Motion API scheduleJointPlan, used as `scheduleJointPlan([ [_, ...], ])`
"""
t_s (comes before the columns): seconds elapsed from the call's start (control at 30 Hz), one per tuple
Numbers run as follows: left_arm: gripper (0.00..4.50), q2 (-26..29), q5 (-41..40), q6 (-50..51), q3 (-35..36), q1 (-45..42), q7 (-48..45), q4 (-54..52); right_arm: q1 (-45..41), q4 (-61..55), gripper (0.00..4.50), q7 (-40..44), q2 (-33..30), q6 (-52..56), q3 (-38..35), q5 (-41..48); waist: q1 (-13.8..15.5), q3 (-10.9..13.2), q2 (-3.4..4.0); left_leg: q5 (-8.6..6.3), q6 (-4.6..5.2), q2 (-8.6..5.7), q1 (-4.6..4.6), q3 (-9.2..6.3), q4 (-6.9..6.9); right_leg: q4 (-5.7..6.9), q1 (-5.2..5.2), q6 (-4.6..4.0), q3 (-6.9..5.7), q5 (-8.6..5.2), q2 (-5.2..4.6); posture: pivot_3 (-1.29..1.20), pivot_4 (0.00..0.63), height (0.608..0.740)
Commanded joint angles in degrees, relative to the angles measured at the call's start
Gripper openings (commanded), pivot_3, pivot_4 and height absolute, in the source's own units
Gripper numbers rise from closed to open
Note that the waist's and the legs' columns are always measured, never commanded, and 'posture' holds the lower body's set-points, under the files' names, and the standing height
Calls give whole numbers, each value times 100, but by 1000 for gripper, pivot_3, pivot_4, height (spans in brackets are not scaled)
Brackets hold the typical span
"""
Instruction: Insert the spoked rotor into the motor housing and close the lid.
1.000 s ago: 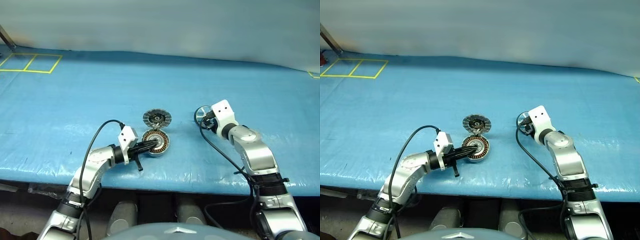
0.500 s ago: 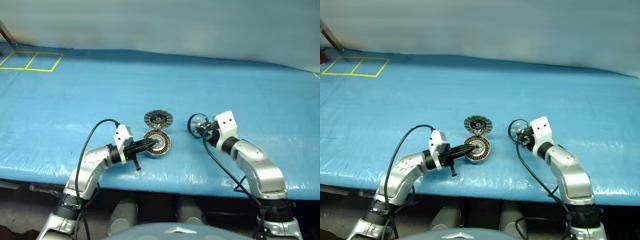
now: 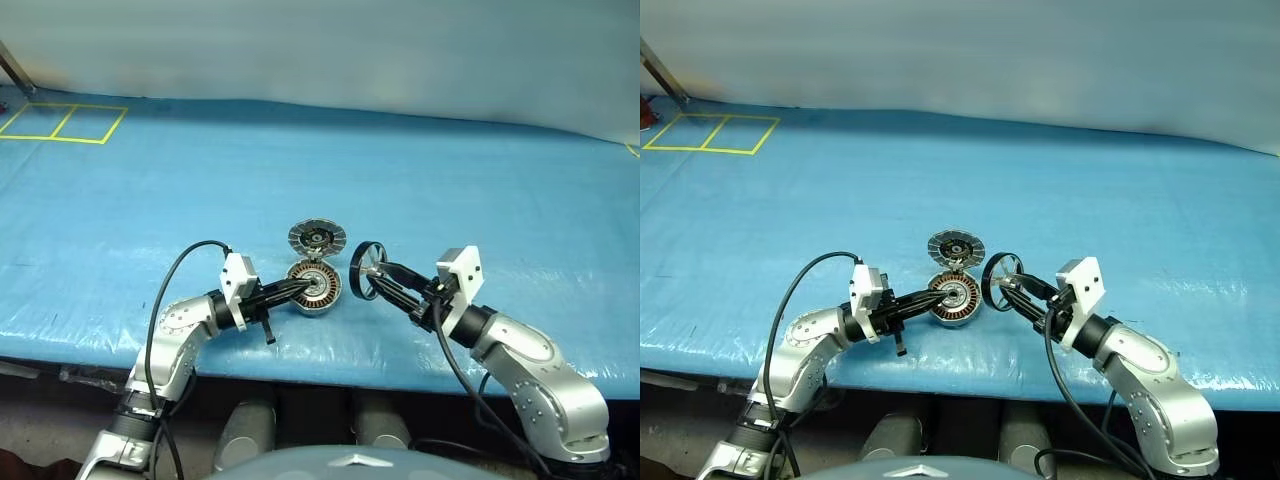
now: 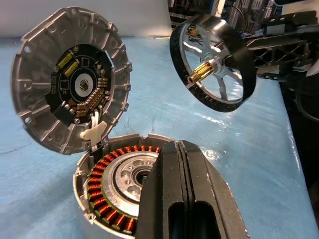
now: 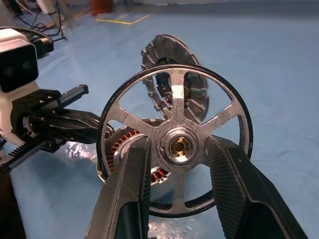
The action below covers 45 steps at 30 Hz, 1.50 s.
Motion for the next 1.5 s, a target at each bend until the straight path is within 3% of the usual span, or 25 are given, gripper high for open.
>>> scheduleJointPlan([
  [0.03,0,-58,31,-352,87,82,-53,73,-235,-26,1380,-26,12,-106,348,-6,10,0,0,0,0,-1,-1,0,0,0,-1,0,0,0,0,0,150,740],
  [0.33,0,-92,-45,-1059,169,303,-334,287,-704,282,1380,45,-68,-128,927,-81,46,0,0,0,0,0,-2,-1,-3,-2,-3,-1,-1,0,-1,0,150,740],
  [1.5,0,-35,-134,-956,221,406,-538,483,-1105,828,1380,64,-349,-144,1352,-613,46,0,0,0,0,-2,0,-1,-5,-3,0,-1,-2,0,-1,0,150,740],
])
